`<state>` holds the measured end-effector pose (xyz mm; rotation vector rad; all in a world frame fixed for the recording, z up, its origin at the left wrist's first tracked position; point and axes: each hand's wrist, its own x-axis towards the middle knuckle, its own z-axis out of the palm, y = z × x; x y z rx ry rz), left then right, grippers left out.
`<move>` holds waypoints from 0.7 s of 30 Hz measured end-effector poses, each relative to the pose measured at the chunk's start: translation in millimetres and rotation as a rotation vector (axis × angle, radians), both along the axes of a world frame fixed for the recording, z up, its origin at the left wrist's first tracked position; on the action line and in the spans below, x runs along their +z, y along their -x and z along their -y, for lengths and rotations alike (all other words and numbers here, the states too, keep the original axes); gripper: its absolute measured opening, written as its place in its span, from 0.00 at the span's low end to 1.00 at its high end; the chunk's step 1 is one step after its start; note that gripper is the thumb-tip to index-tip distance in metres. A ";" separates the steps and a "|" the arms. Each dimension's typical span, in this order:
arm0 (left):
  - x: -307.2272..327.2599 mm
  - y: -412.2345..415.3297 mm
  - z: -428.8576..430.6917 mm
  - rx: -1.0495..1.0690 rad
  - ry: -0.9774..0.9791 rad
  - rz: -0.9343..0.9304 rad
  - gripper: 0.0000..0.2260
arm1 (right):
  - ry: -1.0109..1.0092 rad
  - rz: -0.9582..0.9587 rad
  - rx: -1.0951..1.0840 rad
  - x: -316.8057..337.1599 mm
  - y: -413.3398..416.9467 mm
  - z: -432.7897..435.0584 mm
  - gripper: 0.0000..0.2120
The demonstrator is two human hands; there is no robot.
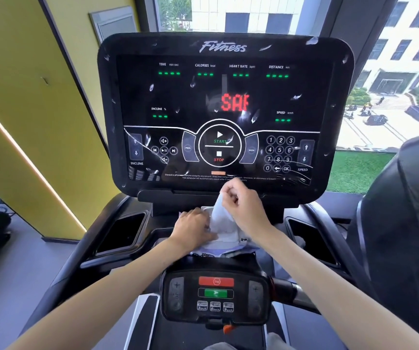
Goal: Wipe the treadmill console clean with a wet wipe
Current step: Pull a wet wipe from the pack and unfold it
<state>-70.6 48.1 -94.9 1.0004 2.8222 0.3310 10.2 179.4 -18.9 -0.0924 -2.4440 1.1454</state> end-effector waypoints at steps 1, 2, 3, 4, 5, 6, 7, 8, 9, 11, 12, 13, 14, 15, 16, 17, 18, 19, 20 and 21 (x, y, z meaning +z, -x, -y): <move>0.4 -0.4 -0.5 0.005 -0.001 0.001 0.14 | 0.048 -0.077 -0.028 4.0 0.0 0.8 0.02; 0.9 -1.3 -1.0 0.005 0.002 -0.007 0.15 | 0.079 -0.145 -0.046 9.4 0.9 1.2 0.02; 0.4 -1.9 -1.5 0.001 0.007 -0.020 0.17 | 0.071 -0.182 -0.054 15.2 3.0 1.0 0.02; 0.0 -2.3 -1.5 -0.008 0.007 -0.034 0.20 | 0.029 -0.184 -0.054 19.8 5.5 0.1 0.02; -0.6 -2.3 -0.9 -0.014 -0.002 -0.035 0.20 | -0.031 -0.166 -0.055 22.4 8.1 -1.4 0.03; -0.3 -2.2 0.2 -0.025 -0.020 -0.031 0.19 | -0.086 -0.149 -0.063 22.8 9.7 -3.9 0.03; 0.8 -2.1 1.7 -0.036 -0.036 -0.018 0.17 | -0.112 -0.144 -0.074 21.3 10.1 -7.1 0.03; 2.4 -1.7 3.1 -0.044 -0.049 0.000 0.14 | -0.102 -0.143 -0.078 19.7 9.3 -10.3 0.03; 4.1 -0.9 4.4 -0.045 -0.067 0.026 0.12 | -0.059 -0.140 -0.068 19.2 6.8 -13.0 0.03; 6.8 -0.9 6.6 -0.044 -0.126 0.099 0.09 | 0.074 -0.143 -0.037 22.3 1.2 -16.4 0.03; 7.8 -1.3 7.6 -0.051 -0.165 0.134 0.09 | 0.140 -0.150 -0.037 26.6 -1.4 -17.8 0.03; 7.9 -1.6 8.4 -0.059 -0.203 0.161 0.09 | 0.194 -0.150 -0.048 30.9 -3.4 -20.3 0.03; 8.7 -2.7 8.9 -0.067 -0.239 0.172 0.09 | 0.232 -0.130 -0.066 34.1 -3.7 -24.4 0.03; 9.6 -3.7 8.7 -0.075 -0.270 0.175 0.10 | 0.256 -0.083 -0.079 35.8 -2.4 -29.4 0.04; 10.7 -5.3 7.6 -0.086 -0.295 0.172 0.10 | 0.263 -0.010 -0.079 36.1 -1.5 -34.7 0.04; 11.7 -7.1 5.4 -0.105 -0.313 0.169 0.11 | 0.232 0.081 -0.065 34.9 -1.0 -39.8 0.05; 12.3 -9.2 1.9 -0.129 -0.320 0.170 0.11 | 0.163 0.176 -0.037 31.8 -1.1 -44.2 0.05; 12.4 -11.3 -2.4 -0.155 -0.318 0.176 0.11 | 0.086 0.269 0.001 27.0 -2.0 -47.3 0.06; 12.5 -13.2 -7.3 -0.169 -0.306 0.189 0.11 | 0.029 0.349 0.044 21.1 -3.1 -48.5 0.06; 12.1 -13.9 -12.1 -0.175 -0.296 0.212 0.12 | 0.004 0.405 0.077 14.5 -4.7 -48.6 0.07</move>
